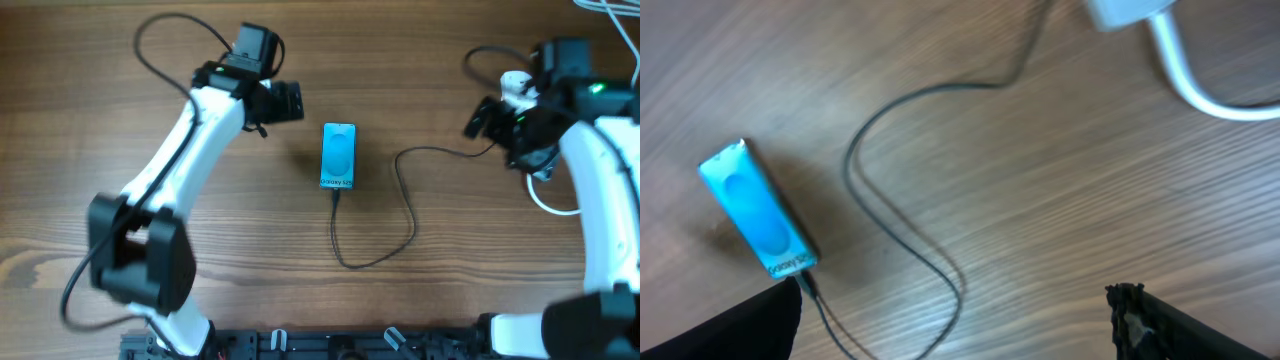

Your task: Plug charger to phone and switch on socket

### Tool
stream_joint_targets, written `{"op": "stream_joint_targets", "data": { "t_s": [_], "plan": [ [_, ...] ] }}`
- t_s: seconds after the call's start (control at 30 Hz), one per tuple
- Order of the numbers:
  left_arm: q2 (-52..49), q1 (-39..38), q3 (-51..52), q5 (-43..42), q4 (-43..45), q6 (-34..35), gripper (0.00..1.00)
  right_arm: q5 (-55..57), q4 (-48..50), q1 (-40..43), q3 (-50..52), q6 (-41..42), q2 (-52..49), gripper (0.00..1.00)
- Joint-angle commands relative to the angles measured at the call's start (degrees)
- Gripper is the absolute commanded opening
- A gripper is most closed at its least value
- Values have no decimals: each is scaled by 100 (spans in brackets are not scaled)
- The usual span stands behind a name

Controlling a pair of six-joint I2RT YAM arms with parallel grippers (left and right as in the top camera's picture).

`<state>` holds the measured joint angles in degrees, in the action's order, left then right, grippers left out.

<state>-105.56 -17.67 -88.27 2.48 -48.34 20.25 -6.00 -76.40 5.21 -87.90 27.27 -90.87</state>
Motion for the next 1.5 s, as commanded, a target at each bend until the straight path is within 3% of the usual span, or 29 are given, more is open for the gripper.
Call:
{"op": "stream_joint_targets", "data": {
  "t_s": [0.0,0.17,0.43,0.57,0.7,1.47],
  "plan": [
    [164,-7,-24,555,7,-28,100,-83,105,876,-885,-310,-800,100],
    [151,-7,-24,555,7,-28,100,1615,973,1604,-883,931,-1198,100],
    [151,-7,-24,555,7,-28,100,2275,2122,1700,-813,866,-2225,100],
    [151,-7,-24,555,7,-28,100,2249,2481,1700,-811,710,-2907,100],
    [151,-7,-24,555,7,-28,100,1554,2793,1714,-809,-48,-3230,99],
    [151,-7,-24,555,7,-28,100,544,3329,1993,-212,-326,-3344,100]
  ]
}}
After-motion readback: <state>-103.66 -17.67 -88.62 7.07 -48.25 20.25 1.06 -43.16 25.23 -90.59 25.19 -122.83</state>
